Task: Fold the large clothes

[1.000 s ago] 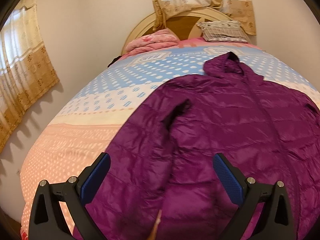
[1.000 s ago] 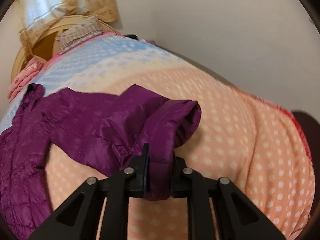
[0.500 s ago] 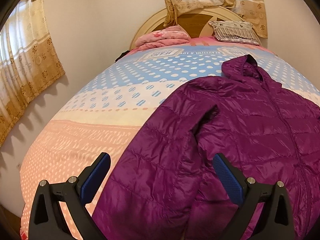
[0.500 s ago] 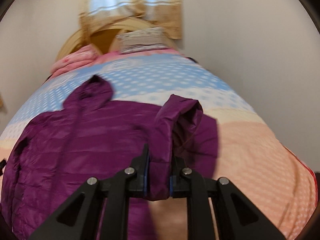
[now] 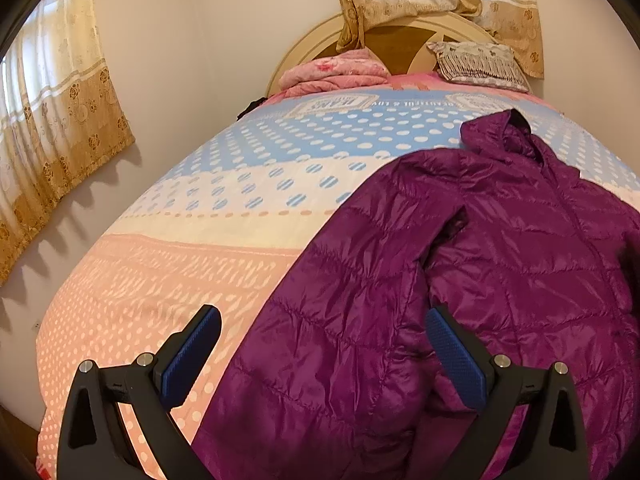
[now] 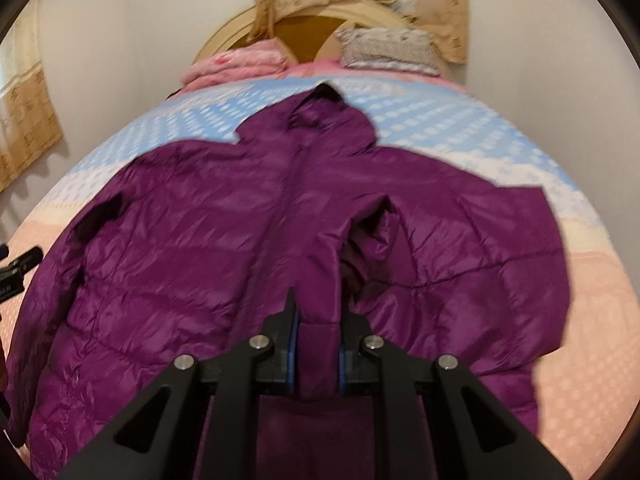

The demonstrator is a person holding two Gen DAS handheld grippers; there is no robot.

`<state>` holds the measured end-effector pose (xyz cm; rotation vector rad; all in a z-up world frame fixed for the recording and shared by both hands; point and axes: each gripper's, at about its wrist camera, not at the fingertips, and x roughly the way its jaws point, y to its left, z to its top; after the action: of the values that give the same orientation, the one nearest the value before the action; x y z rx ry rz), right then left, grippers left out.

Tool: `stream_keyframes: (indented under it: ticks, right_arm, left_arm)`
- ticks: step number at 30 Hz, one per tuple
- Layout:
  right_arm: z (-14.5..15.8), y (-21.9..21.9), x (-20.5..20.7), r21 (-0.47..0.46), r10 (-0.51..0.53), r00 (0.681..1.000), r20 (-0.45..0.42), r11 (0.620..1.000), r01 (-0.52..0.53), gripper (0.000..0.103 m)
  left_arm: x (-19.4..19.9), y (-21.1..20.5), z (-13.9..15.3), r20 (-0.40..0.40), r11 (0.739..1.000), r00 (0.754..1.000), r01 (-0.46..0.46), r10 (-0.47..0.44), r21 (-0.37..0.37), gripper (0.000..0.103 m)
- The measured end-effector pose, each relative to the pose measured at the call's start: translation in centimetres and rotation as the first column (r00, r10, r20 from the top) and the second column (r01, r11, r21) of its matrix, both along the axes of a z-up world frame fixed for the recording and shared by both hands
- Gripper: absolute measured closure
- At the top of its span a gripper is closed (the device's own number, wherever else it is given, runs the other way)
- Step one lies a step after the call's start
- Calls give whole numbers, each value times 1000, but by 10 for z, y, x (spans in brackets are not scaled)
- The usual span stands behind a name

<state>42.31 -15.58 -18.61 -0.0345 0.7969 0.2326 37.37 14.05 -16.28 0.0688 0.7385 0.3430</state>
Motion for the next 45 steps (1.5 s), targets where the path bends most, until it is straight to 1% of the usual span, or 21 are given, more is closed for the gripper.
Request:
stream_keyframes:
  ticks: [1, 2, 4, 8, 9, 10, 11, 14, 17, 20, 23, 24, 25, 26, 27, 28, 29, 32, 36, 42, 45]
  right_arm:
    - [-4, 1, -1, 3, -2, 1000, 10, 1000, 2, 73]
    - [-4, -3, -4, 12, 2, 1000, 10, 1000, -3, 51]
    - [-1, -11, -15, 53, 21, 1000, -10, 998, -21, 33]
    - [19, -34, -49, 52, 35, 999, 13, 998, -36, 31]
    - [24, -41, -55, 57, 34, 999, 29, 998, -36, 29]
    - [29, -50, -62, 58, 28, 998, 53, 998, -31, 24]
    - [34, -63, -69, 53, 1, 996, 84, 999, -5, 21]
    - [36, -94, -73, 51, -100, 987, 123, 994, 94, 19]
    - [17, -111, -65, 7, -157, 984, 83, 988, 157, 19]
    - [-10, -113, -62, -24, -163, 986, 37, 986, 164, 19]
    - [-29, -114, -62, -50, -166, 986, -3, 985, 166, 19]
    - [-31, -115, -62, -43, -165, 986, -12, 986, 164, 19]
    - [-29, -121, -60, -39, -165, 986, -16, 986, 164, 18]
    - [-31, -120, -58, -42, -170, 985, -24, 985, 169, 15]
    - [-33, -122, -58, -42, -171, 985, -31, 985, 170, 14]
    - [-35, -123, -58, -36, -172, 984, -38, 985, 170, 14]
    - [-36, -126, -57, -27, -172, 984, -42, 985, 171, 14]
    - [-36, -129, -57, -4, -175, 984, -46, 985, 175, 13]
    - [-37, -130, -61, -4, -179, 983, -43, 984, 179, 12]
    - [-38, -132, -62, -8, -181, 982, -43, 983, 181, 11]
    - [-39, -131, -62, -16, -183, 982, -43, 983, 183, 10]
  left_arm:
    - [1, -2, -1, -5, 1000, 1000, 2, -2, -2, 1]
    - [2, -5, -2, -9, 1000, 1000, 5, -5, -3, 1]
    - [2, -12, 1, -11, 1000, 1000, 13, -13, 0, 1]
    - [3, -31, 15, 6, 998, 998, 56, -56, -10, 1]
    - [3, -39, 19, 13, 998, 998, 65, -65, -6, 1]
    - [4, -45, 22, 21, 997, 997, 76, -75, -10, 1]
    - [5, -52, 26, 28, 996, 996, 91, -90, -21, 1]
    - [8, -83, 33, 29, 986, 988, 154, -152, -67, 1]
    - [14, -127, 30, 11, 961, 968, 252, -252, -116, 1]
    - [21, -176, 22, -2, 918, 933, 355, -360, -176, 1]
    - [30, -215, 12, -6, 887, 901, 426, -434, -180, 3]
    - [34, -226, 7, -6, 878, 889, 450, -457, -161, 7]
    - [41, -239, -1, -31, 873, 878, 470, -477, -127, 20]
    - [46, -246, -7, -52, 870, 872, 477, -486, -126, 42]
    - [53, -251, -15, -84, 861, 861, 486, -501, -152, 57]
    - [59, -252, -22, -112, 856, 854, 486, -508, -179, 78]
    - [64, -252, -27, -127, 857, 855, 476, -504, -199, 89]
    - [62, -249, -20, -89, 853, 856, 486, -509, -191, 94]
    - [46, -236, 6, -21, 853, 856, 511, -516, -107, 95]
    - [40, -198, 32, 38, 879, 879, 476, -475, -20, 96]
    - [40, -178, 33, 45, 891, 890, 454, -453, -17, 96]
